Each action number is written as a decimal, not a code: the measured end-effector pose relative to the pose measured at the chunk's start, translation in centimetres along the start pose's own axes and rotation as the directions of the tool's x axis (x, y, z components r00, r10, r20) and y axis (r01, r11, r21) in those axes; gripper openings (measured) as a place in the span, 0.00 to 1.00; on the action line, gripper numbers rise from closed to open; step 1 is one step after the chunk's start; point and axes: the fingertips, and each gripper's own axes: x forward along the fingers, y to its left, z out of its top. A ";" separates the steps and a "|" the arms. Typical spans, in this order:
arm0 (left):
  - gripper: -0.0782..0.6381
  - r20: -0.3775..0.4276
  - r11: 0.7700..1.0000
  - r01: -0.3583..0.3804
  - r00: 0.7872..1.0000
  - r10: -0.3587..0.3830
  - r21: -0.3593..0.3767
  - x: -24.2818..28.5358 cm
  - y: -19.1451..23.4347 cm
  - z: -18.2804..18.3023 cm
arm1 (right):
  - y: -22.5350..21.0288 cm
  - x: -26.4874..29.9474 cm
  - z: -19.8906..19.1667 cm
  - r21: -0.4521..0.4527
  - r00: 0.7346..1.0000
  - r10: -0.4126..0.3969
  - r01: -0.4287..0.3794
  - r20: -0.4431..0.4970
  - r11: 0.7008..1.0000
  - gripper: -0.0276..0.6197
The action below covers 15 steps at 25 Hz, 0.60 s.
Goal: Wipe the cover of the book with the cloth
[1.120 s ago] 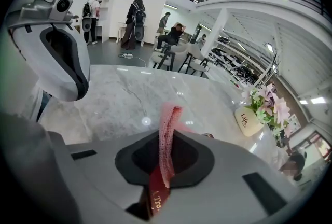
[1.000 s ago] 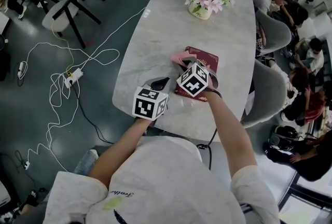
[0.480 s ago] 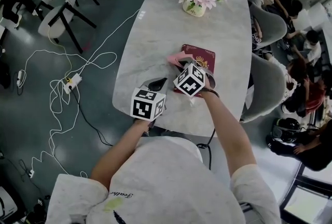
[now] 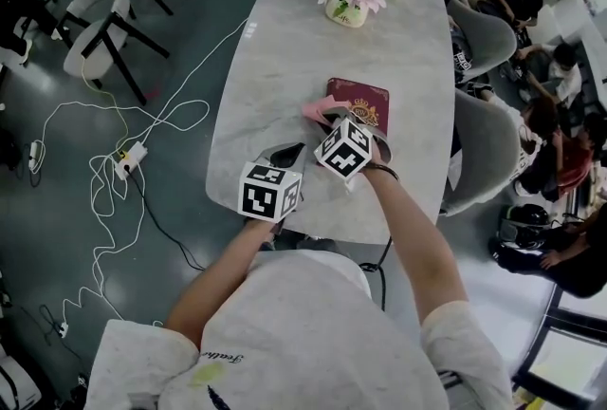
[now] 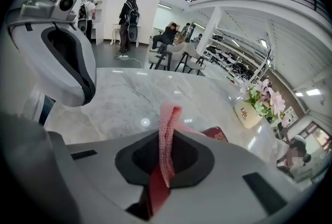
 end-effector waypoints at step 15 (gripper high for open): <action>0.12 -0.013 0.999 0.036 0.999 -0.036 0.026 -1.2 -0.2 -0.8 | 1.8 -0.8 -0.2 0.039 1.000 -0.021 0.021 -0.011 0.999 0.07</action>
